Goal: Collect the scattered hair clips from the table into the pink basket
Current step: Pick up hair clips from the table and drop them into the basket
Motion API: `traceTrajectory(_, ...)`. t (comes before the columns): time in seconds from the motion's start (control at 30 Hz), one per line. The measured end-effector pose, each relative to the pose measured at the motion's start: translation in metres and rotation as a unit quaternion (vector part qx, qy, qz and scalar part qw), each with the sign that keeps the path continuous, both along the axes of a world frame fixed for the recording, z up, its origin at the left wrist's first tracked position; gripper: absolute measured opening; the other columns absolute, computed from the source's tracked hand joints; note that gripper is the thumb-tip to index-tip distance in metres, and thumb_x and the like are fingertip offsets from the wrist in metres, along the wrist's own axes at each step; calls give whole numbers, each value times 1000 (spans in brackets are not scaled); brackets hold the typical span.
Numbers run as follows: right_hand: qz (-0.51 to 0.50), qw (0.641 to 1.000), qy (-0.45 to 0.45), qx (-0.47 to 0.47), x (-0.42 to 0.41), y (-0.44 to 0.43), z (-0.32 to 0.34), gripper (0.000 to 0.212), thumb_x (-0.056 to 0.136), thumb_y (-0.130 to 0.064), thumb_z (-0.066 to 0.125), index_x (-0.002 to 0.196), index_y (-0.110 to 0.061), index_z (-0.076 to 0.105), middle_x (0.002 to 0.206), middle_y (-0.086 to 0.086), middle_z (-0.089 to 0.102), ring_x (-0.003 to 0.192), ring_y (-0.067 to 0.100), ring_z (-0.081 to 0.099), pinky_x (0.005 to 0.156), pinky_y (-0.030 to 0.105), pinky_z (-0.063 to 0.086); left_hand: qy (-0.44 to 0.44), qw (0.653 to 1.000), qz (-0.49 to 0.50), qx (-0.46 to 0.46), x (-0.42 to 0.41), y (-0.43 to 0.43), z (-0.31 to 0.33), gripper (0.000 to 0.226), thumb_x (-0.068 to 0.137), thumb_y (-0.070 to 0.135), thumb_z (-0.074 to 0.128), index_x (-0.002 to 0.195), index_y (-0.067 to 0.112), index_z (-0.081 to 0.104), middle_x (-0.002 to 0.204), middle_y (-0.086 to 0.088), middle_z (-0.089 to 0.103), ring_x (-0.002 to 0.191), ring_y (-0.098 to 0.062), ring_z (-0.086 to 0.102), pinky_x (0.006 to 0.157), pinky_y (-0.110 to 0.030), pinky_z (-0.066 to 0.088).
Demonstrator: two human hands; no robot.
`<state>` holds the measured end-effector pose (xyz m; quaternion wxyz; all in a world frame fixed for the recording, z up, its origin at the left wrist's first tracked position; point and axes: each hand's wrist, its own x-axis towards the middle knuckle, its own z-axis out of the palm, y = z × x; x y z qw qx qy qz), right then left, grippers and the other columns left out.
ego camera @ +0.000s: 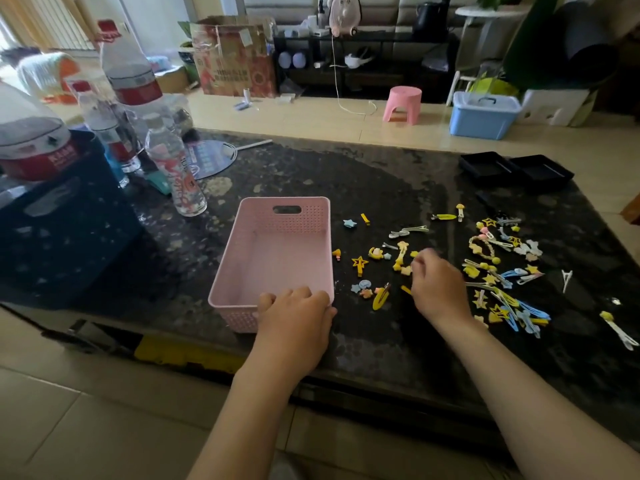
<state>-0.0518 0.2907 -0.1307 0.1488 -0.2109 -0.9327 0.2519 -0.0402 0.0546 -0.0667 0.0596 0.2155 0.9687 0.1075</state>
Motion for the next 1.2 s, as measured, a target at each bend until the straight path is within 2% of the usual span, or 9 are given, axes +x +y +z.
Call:
traceTrajectory(0.17,14,972,105,-210,-35,-34,61,14,97,-22,53,88,-23,63,86,-2,64,78,19,62,67,38,54,-8,1000,-11,18,-3,-3,0,14,100,34,46,106,26,56,107,5,58,99,-18,52,97,-42,33)
traceTrajectory(0.5,182,969,48,-162,-94,-146,84,19,97,-23,55,100,-12,70,95,5,70,91,25,64,73,33,48,30,998,51,-34,-6,-26,-1,15,90,35,59,103,29,55,99,5,54,92,-18,48,88,-39,34)
traceTrajectory(0.6,239,958,-4,-158,-92,-155,78,29,100,-29,53,112,-11,72,103,9,74,100,27,65,89,40,51,35,998,51,-24,-10,-28,-2,20,92,39,55,109,28,54,103,5,56,93,-17,49,86,-38,34)
traceTrajectory(0.67,267,950,-28,-158,-90,-149,77,35,101,-31,50,104,-6,74,95,10,74,91,27,65,79,37,51,32,998,47,-21,-13,-28,-1,19,93,40,51,108,28,55,105,6,58,96,-18,52,83,-38,32)
traceTrajectory(0.77,245,961,34,-124,-88,-127,83,34,100,-26,50,90,-1,71,87,13,71,78,26,61,63,33,37,30,999,40,-18,-14,-29,1,11,93,41,50,94,31,55,99,8,60,92,-17,52,81,-38,31)
traceTrajectory(0.83,191,974,76,-91,-88,-99,78,26,97,-25,50,106,-9,70,105,11,68,94,22,61,73,29,41,24,999,37,-18,-14,-29,0,14,94,43,49,94,32,58,96,8,60,89,-15,51,84,-38,33)
traceTrajectory(0.93,99,987,-123,14,-80,-54,49,70,89,-56,55,150,-28,35,153,18,32,141,37,31,110,45,34,16,999,36,-19,-15,-30,-2,16,95,44,48,94,31,58,93,9,60,87,-14,52,87,-39,34)
traceTrajectory(1.03,85,941,-320,74,-62,-33,20,108,68,-88,50,152,-49,-8,164,14,-15,148,45,-13,117,61,6,12,999,36,-19,-15,-28,-2,15,95,43,49,92,31,57,90,9,59,85,-14,52,87,-39,34)
traceTrajectory(1.2,112,931,-333,98,-58,-38,5,90,77,-84,42,153,-47,11,166,9,2,150,42,-2,117,63,8,23,999,41,-24,-15,-28,-4,16,95,46,50,93,32,59,92,10,61,86,-14,53,84,-39,33)
